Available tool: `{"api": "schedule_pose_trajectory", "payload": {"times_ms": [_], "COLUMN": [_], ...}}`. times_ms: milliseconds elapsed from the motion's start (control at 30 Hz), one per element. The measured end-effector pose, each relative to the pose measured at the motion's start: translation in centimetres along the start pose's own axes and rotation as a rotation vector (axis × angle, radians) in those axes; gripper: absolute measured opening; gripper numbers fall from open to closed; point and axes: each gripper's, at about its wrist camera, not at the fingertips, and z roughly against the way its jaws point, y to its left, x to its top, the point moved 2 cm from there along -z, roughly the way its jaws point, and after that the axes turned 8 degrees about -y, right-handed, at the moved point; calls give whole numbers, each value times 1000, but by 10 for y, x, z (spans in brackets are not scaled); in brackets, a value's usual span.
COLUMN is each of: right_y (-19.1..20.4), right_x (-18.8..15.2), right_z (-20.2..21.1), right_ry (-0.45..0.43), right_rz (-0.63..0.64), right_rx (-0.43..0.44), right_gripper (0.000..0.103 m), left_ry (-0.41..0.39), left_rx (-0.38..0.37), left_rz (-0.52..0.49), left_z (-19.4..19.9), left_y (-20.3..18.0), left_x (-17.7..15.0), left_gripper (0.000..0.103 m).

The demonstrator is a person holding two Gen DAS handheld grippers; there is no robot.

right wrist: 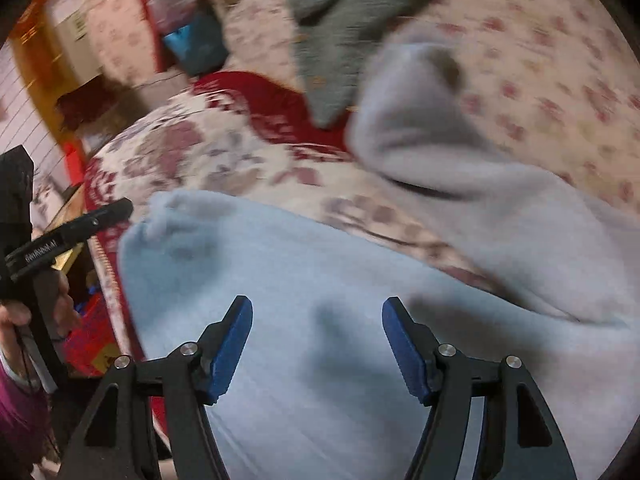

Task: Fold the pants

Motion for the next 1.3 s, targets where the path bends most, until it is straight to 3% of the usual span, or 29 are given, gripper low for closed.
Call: {"api": "schedule_pose_trajectory", "payload": {"times_ms": [200,400,867,1133,1300], "right_y": [-65,-117,-263,-263,-268], "right_x": [0,13,59,65,75], "right_z": [45,73,67,51,19], "right_ry": [-39,-82,-20,5,97], "right_rz": [-31,-30,-57,74,194], "right_rx": [-87,-149,-316,-282,-267], "right_gripper": [77,79,79,79,81], "left_ry": [63,66,69,84,124], "left_rx": [-126,-154,-65,94,115], "left_rz": [37,7,-222,-374,-402], "left_z": [-38,-69,-149,-197,-222], "left_y": [-48,-91,-183,-208,-209], "left_x": [19,50,113,121,119], "left_gripper": [85,85,85,85,85]}}
